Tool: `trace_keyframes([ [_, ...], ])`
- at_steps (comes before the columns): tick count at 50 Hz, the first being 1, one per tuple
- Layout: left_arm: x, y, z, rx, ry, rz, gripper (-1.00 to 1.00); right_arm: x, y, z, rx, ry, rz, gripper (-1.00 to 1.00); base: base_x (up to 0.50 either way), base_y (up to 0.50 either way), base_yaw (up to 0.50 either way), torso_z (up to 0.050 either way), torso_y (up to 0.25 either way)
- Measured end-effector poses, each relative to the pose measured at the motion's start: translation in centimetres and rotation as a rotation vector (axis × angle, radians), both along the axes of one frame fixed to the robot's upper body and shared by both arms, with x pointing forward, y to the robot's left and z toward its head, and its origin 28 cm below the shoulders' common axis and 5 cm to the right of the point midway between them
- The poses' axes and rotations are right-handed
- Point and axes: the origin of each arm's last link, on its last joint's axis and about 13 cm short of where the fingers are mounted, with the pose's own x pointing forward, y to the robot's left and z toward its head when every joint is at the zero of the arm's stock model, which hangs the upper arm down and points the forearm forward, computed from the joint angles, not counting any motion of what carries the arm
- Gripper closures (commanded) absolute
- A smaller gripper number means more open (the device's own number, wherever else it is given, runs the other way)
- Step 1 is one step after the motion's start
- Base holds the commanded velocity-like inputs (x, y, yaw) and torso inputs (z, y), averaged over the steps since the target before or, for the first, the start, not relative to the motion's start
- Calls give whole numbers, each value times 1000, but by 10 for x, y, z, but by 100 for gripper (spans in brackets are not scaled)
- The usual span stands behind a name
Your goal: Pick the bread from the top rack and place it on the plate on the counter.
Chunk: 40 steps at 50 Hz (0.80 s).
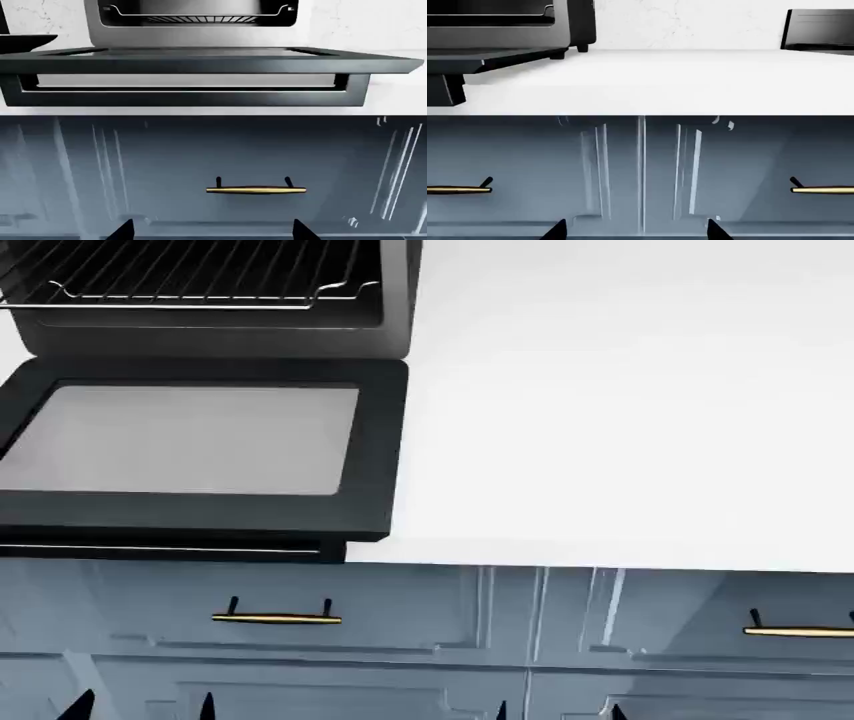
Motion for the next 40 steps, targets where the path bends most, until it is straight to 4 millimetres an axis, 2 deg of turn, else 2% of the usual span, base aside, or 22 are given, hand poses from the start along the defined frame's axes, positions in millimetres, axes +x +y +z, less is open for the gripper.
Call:
trace_keyframes([
  [16, 1, -1, 0, 20, 12, -2, -100, -1, 1, -5, -40, 24, 3, -100, 0, 0, 0, 0, 0],
  [24, -2, 0, 11, 37, 4, -12, -100, -2, 4, -1, -66, 39, 20, -100, 0, 0, 0, 40, 123],
  [30, -8, 1, 33, 51, -11, -24, -100, -3, 2, 18, -85, 37, 23, -100, 0, 0, 0, 42, 127],
  [40, -14, 4, 86, 110, -46, -57, -100, -3, -5, 69, -105, -20, 19, -100, 0, 0, 0, 42, 127],
])
